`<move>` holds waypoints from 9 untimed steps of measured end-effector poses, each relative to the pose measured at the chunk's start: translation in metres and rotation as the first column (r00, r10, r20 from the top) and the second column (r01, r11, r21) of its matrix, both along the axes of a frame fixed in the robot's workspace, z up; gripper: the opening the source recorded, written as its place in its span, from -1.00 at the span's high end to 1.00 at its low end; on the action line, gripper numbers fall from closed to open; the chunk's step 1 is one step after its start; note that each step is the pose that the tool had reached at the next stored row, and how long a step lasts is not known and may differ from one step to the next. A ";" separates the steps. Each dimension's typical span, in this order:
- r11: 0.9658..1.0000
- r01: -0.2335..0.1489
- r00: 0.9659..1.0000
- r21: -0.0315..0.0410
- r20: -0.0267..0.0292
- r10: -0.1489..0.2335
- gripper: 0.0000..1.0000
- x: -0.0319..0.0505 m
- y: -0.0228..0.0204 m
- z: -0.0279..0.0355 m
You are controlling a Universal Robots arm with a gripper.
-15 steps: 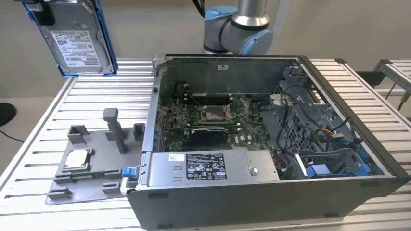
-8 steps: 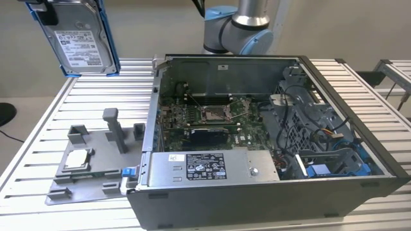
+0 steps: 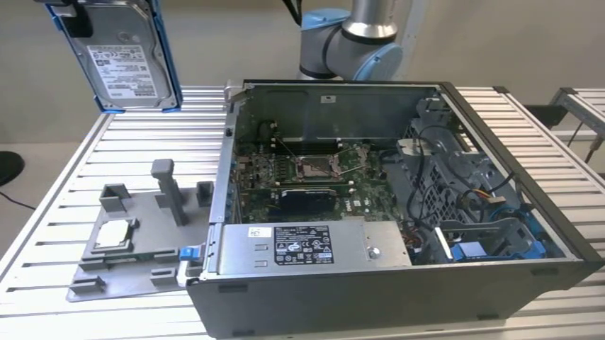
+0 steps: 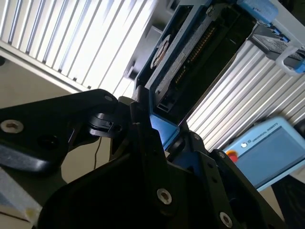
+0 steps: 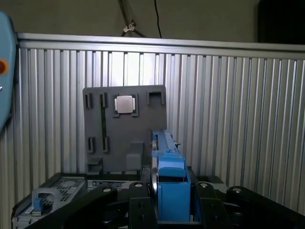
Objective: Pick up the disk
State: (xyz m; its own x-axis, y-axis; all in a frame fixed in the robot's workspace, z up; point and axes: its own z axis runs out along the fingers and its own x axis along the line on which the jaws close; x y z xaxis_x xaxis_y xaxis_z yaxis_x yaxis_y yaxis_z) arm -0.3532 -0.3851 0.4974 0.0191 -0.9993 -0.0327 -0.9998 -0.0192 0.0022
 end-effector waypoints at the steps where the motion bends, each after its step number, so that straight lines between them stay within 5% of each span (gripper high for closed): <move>1: 1.000 0.000 1.000 0.000 0.000 0.000 1.00 0.0009 0.0000 0.0000; 9: 1.000 0.000 1.000 0.000 0.000 0.000 1.00 0.0076 0.0000 0.0000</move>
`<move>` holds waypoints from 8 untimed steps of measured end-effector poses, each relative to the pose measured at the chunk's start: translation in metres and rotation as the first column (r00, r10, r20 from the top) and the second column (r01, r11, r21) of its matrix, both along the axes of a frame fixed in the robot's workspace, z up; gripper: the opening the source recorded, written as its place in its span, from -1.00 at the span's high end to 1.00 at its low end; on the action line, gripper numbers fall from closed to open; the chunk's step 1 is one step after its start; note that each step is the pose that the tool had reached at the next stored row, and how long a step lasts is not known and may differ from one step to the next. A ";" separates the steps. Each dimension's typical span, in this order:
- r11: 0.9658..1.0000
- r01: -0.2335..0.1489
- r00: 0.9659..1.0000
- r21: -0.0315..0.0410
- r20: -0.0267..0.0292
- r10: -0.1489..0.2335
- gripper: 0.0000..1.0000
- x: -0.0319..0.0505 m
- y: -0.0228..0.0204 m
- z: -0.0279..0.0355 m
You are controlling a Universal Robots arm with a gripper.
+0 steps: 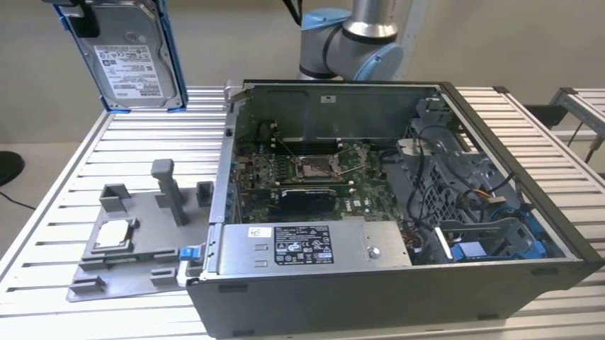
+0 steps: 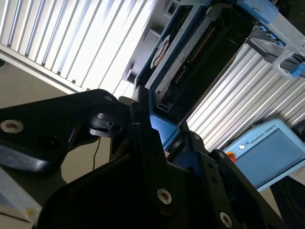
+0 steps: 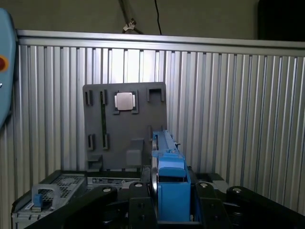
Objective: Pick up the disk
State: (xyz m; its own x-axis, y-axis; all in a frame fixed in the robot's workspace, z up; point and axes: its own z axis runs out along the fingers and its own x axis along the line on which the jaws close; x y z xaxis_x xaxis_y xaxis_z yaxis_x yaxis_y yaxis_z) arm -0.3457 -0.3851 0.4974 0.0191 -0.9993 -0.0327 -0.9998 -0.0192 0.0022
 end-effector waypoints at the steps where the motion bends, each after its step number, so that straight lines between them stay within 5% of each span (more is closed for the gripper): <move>1: 1.000 0.000 1.000 0.000 0.000 0.000 1.00 0.0008 0.0000 0.0000; 8: 1.000 0.000 1.000 0.000 0.000 0.000 1.00 0.0079 0.0000 0.0000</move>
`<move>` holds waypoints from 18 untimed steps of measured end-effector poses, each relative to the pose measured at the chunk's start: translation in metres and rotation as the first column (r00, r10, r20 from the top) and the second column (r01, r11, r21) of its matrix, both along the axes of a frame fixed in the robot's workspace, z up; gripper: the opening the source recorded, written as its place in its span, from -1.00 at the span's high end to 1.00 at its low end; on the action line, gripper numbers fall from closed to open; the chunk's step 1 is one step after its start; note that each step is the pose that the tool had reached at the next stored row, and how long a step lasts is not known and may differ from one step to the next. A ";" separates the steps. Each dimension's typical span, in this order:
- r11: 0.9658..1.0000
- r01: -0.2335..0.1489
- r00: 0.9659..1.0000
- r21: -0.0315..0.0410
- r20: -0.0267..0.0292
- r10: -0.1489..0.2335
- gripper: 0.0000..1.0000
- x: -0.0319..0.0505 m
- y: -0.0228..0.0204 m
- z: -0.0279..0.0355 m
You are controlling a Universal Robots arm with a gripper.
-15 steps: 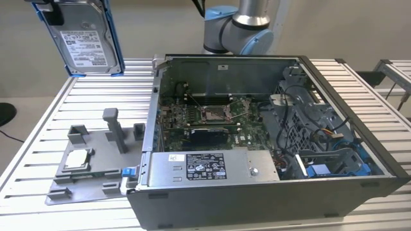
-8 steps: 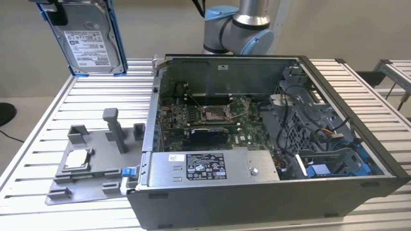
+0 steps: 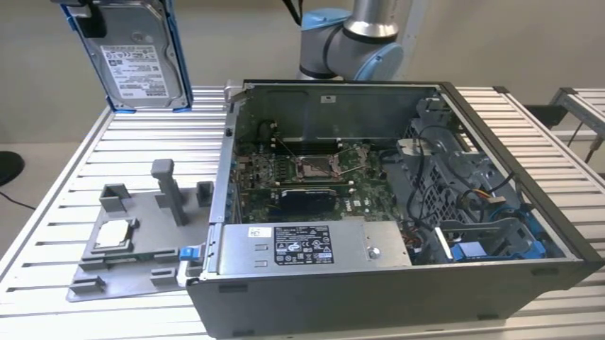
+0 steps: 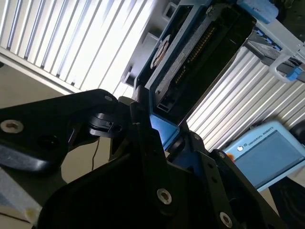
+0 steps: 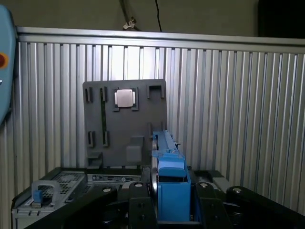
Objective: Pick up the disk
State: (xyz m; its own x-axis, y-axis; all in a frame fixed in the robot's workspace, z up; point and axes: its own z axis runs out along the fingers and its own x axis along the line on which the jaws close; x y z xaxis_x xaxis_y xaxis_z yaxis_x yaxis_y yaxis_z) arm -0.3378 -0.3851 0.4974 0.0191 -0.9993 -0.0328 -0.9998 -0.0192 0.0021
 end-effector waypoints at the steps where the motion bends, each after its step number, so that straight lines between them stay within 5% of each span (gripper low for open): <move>1: 1.000 0.000 1.000 0.000 0.000 0.000 1.00 0.0014 0.0000 0.0000; 18: 1.000 0.000 1.000 0.000 0.000 0.000 1.00 0.0260 0.0000 0.0001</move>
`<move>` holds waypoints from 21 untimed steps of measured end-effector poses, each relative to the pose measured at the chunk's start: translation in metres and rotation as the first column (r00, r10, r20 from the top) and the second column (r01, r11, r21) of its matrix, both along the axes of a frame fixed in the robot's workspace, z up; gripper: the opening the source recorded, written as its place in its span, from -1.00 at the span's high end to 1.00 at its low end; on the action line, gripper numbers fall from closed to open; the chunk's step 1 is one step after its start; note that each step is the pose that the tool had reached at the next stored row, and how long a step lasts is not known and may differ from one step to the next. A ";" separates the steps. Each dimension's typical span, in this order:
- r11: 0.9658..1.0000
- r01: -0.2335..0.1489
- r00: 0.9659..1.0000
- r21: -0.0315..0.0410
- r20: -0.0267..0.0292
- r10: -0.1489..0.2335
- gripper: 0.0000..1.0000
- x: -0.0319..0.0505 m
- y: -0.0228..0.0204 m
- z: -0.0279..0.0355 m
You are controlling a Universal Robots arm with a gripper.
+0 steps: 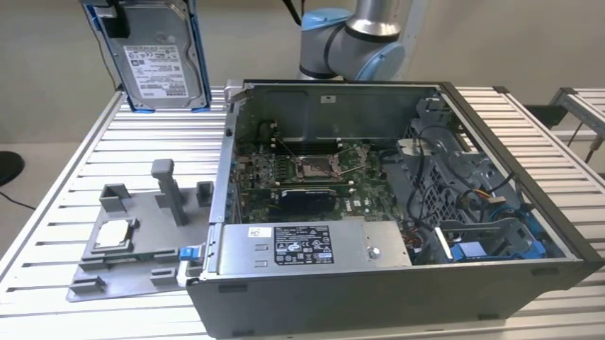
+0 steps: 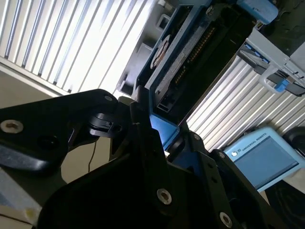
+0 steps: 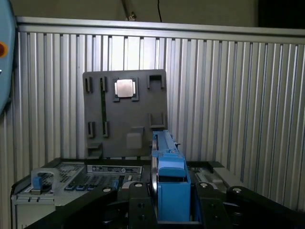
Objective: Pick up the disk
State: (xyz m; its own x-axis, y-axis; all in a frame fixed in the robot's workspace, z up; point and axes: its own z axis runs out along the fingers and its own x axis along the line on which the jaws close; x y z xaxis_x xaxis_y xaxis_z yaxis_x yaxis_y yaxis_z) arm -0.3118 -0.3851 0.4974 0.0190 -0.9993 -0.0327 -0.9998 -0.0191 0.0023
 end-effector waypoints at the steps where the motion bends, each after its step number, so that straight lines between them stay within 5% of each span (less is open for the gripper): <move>1: 1.000 0.000 1.000 0.000 0.000 0.000 1.00 0.0026 0.0000 0.0000; 8: 1.000 0.000 1.000 0.000 0.000 0.000 1.00 0.0217 -0.0001 0.0000; 21: 1.000 0.000 1.000 0.000 -0.001 0.000 1.00 0.0696 -0.0017 -0.0001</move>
State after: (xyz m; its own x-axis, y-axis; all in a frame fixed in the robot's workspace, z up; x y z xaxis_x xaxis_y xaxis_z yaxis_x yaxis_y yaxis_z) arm -0.2422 -0.3868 0.4973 0.0190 -0.9993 -0.0328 -0.9998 -0.0191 0.0033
